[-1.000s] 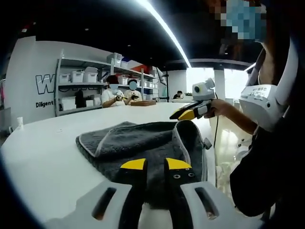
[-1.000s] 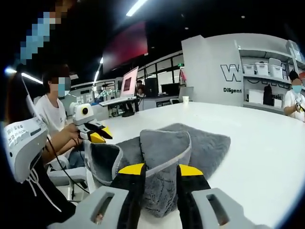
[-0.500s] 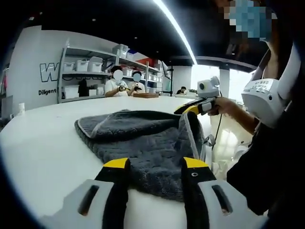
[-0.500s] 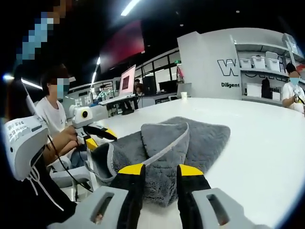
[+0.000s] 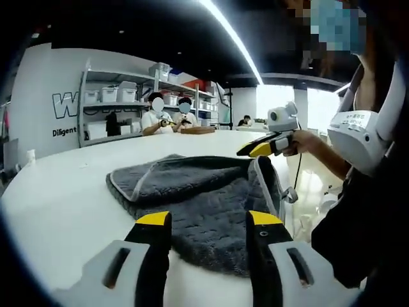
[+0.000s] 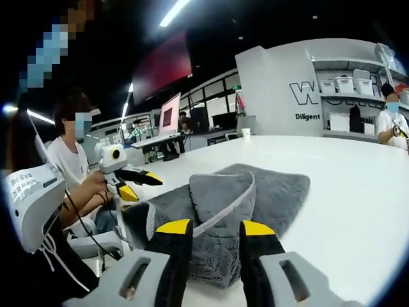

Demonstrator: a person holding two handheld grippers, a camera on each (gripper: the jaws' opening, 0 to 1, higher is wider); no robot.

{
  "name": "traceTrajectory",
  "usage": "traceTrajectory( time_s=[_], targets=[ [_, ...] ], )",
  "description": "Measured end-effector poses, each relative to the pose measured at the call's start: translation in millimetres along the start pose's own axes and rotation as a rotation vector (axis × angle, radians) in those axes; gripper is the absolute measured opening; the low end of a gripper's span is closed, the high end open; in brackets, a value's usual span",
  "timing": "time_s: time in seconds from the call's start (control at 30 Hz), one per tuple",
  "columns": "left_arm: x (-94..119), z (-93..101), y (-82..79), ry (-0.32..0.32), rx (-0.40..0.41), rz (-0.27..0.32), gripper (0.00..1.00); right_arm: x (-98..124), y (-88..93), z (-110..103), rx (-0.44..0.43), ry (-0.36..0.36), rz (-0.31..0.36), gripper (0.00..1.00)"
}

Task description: Open the folded towel by lifting each exposed corner and separating the folded layers until the towel lies flat within the target outline without major curled edges

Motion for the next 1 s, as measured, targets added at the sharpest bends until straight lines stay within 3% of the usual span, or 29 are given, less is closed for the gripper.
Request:
traceTrajectory(
  time_s=[0.37, 0.7, 1.0],
  targets=[
    [-12, -34.4, -21.1, -0.050, -0.002, 0.031, 0.43, -8, -21.5, -10, 0.013, -0.009, -0.013, 0.30],
    [-30, -49.4, -37.0, -0.023, -0.026, 0.015, 0.45, -19, -16.5, -13, 0.038, 0.033, -0.088, 0.30],
    [-49, -69.9, -67.2, -0.038, -0.069, 0.015, 0.44, -23, -15.6, -10, 0.060, 0.113, -0.138, 0.29]
  ],
)
Point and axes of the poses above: the point that each gripper's makers call its tool centre point, and the gripper's own axes: x roughly backward along the fingers, z roughly to its right, y roughly out of its underside, the point moved 9 cm from there along x, roughly backward along the fingers, and after that the axes turned 13 degrees about -z, right-handed, at the moved point
